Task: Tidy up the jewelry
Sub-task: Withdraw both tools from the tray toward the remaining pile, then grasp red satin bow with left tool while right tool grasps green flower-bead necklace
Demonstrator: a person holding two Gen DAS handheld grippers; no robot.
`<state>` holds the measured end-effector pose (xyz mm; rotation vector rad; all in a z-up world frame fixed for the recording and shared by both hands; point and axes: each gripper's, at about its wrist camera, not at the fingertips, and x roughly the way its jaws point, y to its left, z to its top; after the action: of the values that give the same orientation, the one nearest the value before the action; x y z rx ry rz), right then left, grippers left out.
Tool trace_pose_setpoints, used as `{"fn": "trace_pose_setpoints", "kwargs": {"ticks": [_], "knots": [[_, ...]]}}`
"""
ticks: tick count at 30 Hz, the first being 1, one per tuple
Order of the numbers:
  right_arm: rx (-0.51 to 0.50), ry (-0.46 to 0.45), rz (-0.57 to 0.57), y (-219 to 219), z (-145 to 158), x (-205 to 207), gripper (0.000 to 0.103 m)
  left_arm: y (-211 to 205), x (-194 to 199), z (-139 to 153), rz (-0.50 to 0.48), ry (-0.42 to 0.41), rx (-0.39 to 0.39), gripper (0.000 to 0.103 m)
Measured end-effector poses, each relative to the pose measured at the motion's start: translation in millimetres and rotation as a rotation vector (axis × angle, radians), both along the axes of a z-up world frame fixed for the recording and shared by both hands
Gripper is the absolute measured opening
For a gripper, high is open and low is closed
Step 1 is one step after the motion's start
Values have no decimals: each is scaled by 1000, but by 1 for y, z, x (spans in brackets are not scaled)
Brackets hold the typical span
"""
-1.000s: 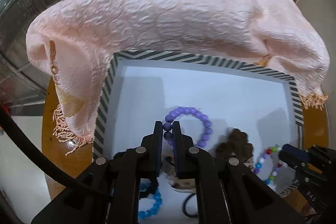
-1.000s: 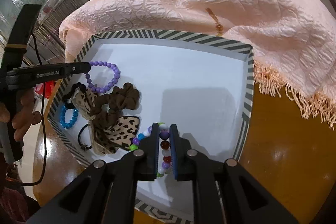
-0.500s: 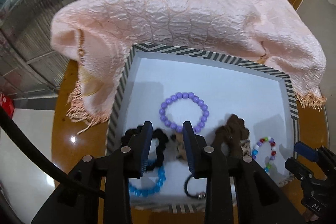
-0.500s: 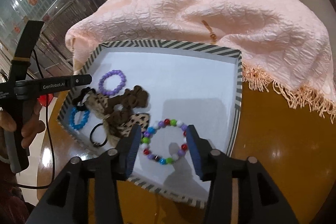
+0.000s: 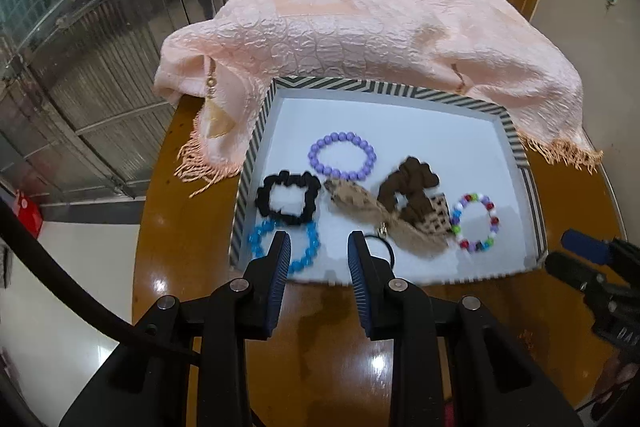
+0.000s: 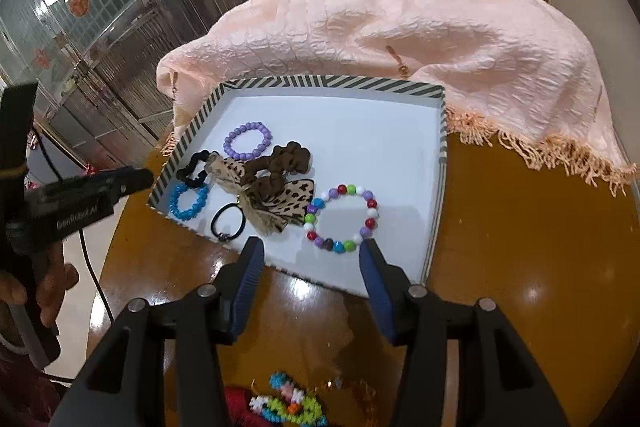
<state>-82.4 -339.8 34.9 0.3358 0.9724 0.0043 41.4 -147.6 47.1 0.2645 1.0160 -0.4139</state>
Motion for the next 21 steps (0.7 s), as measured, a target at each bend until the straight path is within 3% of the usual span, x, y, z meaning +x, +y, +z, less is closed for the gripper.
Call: {"fn": "trace_pose_setpoints", "kwargs": {"ticks": [7,21], "knots": [[-13,-4,-20,3,9,-36,55,13,-42,-4,-40,-12,15,23],[-6,40,-32,22,-9,-86,55,33,-93,-22,-94,39,26,23]]}}
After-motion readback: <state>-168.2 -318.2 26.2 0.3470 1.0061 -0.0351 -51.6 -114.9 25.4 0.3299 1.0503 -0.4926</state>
